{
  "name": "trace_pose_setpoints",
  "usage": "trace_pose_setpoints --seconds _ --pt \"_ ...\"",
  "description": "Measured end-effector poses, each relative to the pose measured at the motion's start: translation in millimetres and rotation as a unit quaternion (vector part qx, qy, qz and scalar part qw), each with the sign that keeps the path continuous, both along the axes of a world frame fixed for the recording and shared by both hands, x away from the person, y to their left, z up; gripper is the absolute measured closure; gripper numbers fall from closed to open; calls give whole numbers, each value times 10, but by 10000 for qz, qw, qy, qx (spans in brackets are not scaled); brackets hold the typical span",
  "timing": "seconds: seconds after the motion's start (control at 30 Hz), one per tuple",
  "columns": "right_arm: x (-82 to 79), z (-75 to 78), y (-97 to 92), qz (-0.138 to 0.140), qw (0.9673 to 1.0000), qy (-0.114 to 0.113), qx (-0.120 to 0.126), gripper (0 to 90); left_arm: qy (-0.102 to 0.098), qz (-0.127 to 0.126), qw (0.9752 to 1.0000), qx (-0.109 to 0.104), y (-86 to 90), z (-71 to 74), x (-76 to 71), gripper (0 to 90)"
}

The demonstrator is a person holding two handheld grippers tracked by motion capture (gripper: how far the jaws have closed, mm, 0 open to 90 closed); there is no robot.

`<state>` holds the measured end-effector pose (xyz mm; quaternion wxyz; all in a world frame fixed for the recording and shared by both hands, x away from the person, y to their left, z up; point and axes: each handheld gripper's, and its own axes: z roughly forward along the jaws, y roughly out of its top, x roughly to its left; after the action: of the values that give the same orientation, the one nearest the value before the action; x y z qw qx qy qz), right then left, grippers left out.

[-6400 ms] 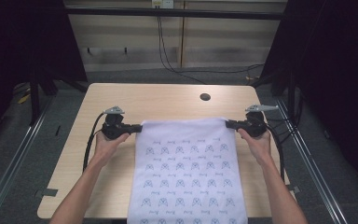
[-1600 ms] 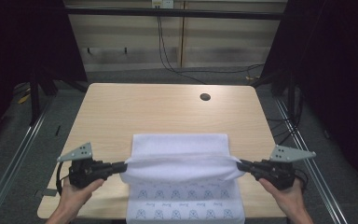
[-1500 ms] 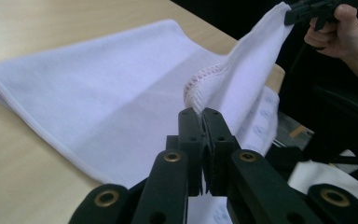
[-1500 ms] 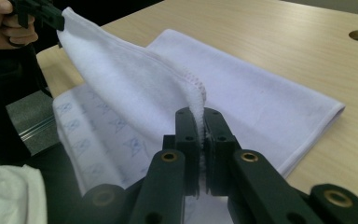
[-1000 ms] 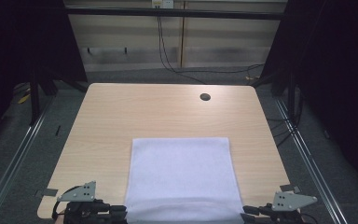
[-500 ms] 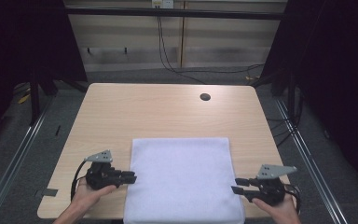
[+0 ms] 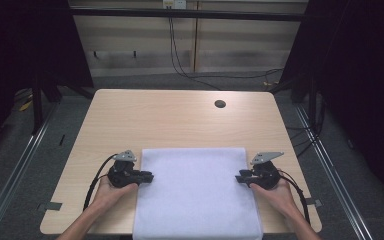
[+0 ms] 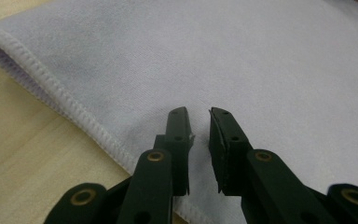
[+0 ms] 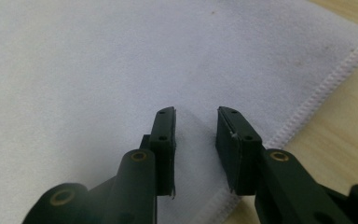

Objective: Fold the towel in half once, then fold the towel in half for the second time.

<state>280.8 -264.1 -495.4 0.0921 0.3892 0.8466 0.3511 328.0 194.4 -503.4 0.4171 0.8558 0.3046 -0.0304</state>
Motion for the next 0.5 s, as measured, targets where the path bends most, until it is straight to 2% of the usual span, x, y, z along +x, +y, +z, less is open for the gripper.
trace_pose_setpoints --seconds 0.1,0.17,0.27,0.3,0.43,0.5 --pt "-79 4 -20 18 10000 -22 -45 679 -34 -76 10000 55 -26 9 -52 777" --pt "-147 17 -33 75 9999 16 -101 678 -205 -83 9996 172 -58 20 -119 782" --pt "-227 38 -42 156 9997 104 -150 667 -158 -135 9997 158 -83 35 -140 773" --pt "-231 42 -43 159 9997 114 -147 656 -136 -188 9997 103 -74 40 -117 773" --pt "-168 113 -79 109 9999 96 58 652 -155 -15 9999 34 -18 85 9 762" --pt "-67 174 -120 -47 9999 -38 143 656 -192 159 9995 -201 50 140 102 754"
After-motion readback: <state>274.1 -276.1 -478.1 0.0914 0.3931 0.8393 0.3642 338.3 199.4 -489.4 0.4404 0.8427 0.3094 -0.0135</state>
